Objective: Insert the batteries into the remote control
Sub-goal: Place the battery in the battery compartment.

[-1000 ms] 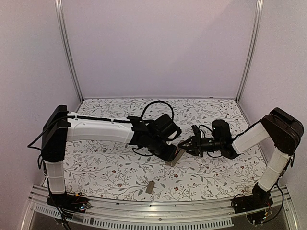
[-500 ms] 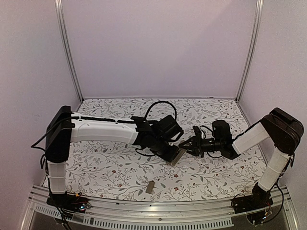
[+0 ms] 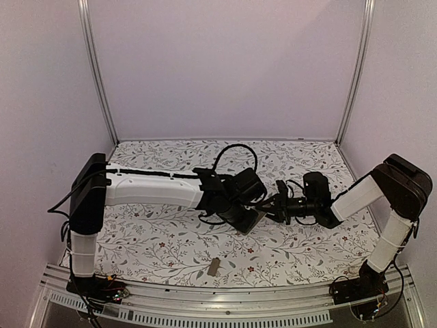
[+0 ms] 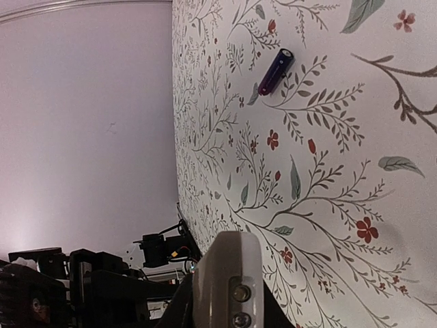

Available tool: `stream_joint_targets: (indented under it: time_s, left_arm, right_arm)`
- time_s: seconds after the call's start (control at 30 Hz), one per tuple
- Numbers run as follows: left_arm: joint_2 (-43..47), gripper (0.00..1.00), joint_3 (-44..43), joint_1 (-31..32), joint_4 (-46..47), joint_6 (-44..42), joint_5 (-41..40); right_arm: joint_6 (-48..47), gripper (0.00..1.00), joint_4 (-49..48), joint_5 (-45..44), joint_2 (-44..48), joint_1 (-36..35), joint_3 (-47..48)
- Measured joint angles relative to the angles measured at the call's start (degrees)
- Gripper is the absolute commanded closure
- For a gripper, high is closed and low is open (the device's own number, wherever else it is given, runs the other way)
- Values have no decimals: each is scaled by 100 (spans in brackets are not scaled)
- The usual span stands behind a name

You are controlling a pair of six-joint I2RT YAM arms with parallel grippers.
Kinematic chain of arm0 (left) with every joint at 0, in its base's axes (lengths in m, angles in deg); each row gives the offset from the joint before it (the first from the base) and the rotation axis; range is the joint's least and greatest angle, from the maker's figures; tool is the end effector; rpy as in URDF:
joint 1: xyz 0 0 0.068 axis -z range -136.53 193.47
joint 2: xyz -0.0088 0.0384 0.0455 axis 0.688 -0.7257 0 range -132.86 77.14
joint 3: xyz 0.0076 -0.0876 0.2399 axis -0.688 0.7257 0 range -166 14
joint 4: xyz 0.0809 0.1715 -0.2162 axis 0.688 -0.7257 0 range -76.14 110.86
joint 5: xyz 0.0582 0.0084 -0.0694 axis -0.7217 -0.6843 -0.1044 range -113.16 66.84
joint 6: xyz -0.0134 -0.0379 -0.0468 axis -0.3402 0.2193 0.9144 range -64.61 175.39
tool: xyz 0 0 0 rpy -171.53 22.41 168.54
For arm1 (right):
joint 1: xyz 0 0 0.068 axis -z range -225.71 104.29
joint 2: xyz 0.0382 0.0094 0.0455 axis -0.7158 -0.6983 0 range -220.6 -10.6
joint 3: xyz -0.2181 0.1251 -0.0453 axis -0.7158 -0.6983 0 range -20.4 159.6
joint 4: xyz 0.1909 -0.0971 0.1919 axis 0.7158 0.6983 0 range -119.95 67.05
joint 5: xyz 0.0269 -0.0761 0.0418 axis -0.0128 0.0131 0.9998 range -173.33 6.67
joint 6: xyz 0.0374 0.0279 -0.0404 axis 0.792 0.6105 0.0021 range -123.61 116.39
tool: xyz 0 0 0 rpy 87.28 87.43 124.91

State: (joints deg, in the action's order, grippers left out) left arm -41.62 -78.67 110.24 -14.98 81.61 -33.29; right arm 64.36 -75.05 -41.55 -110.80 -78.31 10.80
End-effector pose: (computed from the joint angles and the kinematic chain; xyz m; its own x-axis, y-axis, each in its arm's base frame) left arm 0.1914 -0.4251 0.1574 -0.6975 0.5222 -0.4907 0.6283 0.7749 -0.0685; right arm 0.2500 0.1968 0.0785 -0.9762 0.1962 -0.0927 -0.0268 0.3149 0.9488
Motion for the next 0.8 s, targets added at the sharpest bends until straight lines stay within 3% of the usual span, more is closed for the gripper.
stream_joint_targets:
  time_s: [0.17,0.67,0.8]
  left_arm:
    - [-59,75,-157,26,-212,-24,-251]
    - [-72,76,-179,26,-221,-120,-339]
    - [-9,73,-146,26,-223,-186,-254]
  right_arm:
    - [68,100,-101,20,0,2,-20]
    - [114,100,-208,87,0,-17,-44]
    - [52,100,-229,149,0,-17,-42]
